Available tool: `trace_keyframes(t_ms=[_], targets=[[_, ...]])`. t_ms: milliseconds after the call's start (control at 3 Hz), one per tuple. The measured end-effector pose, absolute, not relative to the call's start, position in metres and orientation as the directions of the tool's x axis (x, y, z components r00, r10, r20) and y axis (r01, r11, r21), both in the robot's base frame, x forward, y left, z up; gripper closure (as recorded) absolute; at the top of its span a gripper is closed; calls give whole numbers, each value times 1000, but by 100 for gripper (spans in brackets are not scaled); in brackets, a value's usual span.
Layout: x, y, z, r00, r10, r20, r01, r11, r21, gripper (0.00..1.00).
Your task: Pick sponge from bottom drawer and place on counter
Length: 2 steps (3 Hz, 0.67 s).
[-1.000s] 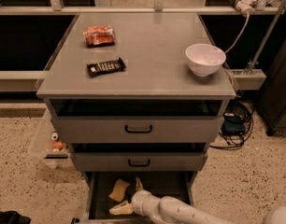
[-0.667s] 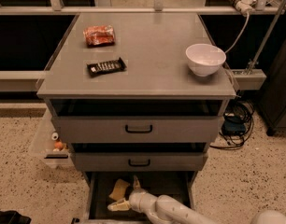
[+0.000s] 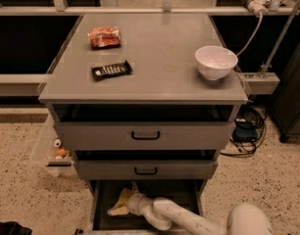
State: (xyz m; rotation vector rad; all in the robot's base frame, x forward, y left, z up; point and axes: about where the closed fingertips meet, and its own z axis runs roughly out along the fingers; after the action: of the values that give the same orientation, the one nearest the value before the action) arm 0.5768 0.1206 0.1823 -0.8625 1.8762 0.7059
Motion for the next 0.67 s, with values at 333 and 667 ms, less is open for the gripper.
trace_keyframes(t_ms=[333, 667], targets=[[593, 127, 163, -329, -345, -879, -797, 601, 63, 0], [594, 129, 161, -329, -355, -875, -796, 603, 55, 0]])
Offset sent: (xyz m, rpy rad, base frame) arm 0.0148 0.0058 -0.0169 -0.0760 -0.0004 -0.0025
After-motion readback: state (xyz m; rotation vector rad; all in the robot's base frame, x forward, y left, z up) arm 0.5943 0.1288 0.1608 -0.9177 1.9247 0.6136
